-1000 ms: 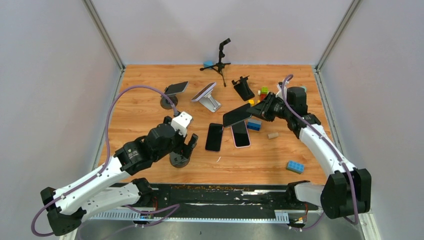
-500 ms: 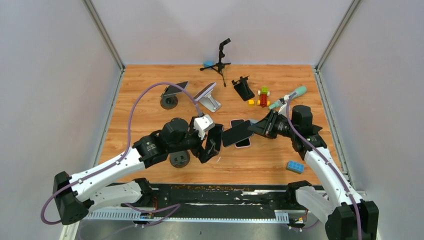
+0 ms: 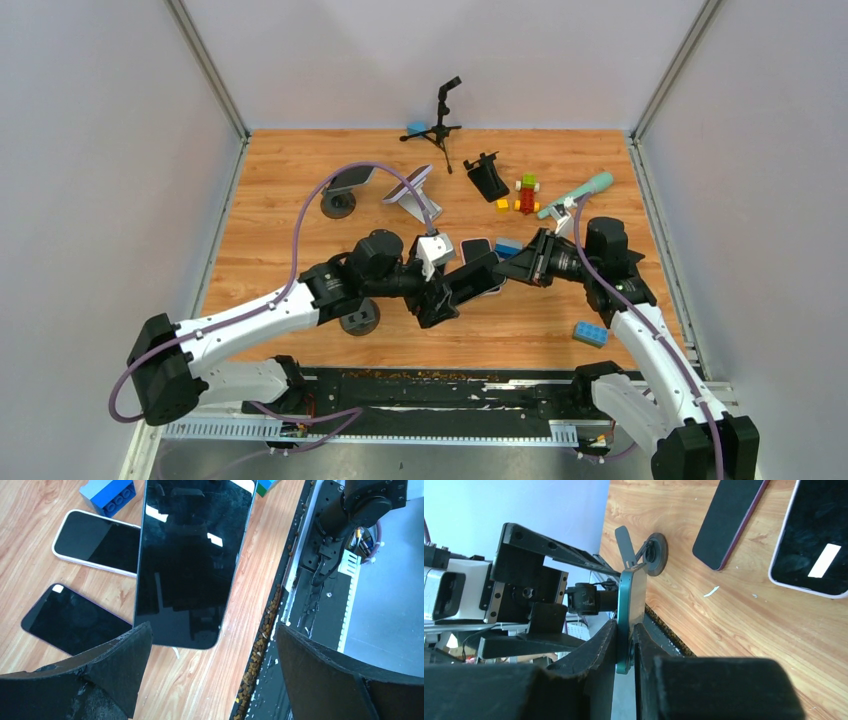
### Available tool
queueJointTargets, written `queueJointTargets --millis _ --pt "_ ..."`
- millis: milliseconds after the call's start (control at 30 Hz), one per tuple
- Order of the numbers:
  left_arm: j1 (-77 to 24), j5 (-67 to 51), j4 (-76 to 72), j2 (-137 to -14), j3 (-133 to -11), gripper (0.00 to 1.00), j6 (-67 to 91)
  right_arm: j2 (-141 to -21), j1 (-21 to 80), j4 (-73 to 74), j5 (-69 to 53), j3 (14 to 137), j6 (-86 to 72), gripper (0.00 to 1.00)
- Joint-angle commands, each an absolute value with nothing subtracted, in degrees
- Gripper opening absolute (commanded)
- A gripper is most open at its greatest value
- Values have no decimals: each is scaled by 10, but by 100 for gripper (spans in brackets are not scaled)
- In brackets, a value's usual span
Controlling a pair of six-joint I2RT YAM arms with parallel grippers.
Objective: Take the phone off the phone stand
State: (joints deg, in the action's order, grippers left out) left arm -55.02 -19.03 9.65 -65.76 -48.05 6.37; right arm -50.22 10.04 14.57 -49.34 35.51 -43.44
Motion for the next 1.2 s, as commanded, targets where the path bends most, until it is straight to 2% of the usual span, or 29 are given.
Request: queueJointTargets --millis 0,633,1167 --pt "-554 -200 67 -665 -507 100 48 -490 99 123 -559 367 -436 0" --pt "-576 -206 54 -699 -523 100 56 -514 130 102 -589 372 -444 0" --pt "-592 -163 47 -746 -520 100 42 -538 156 87 -591 376 -455 0"
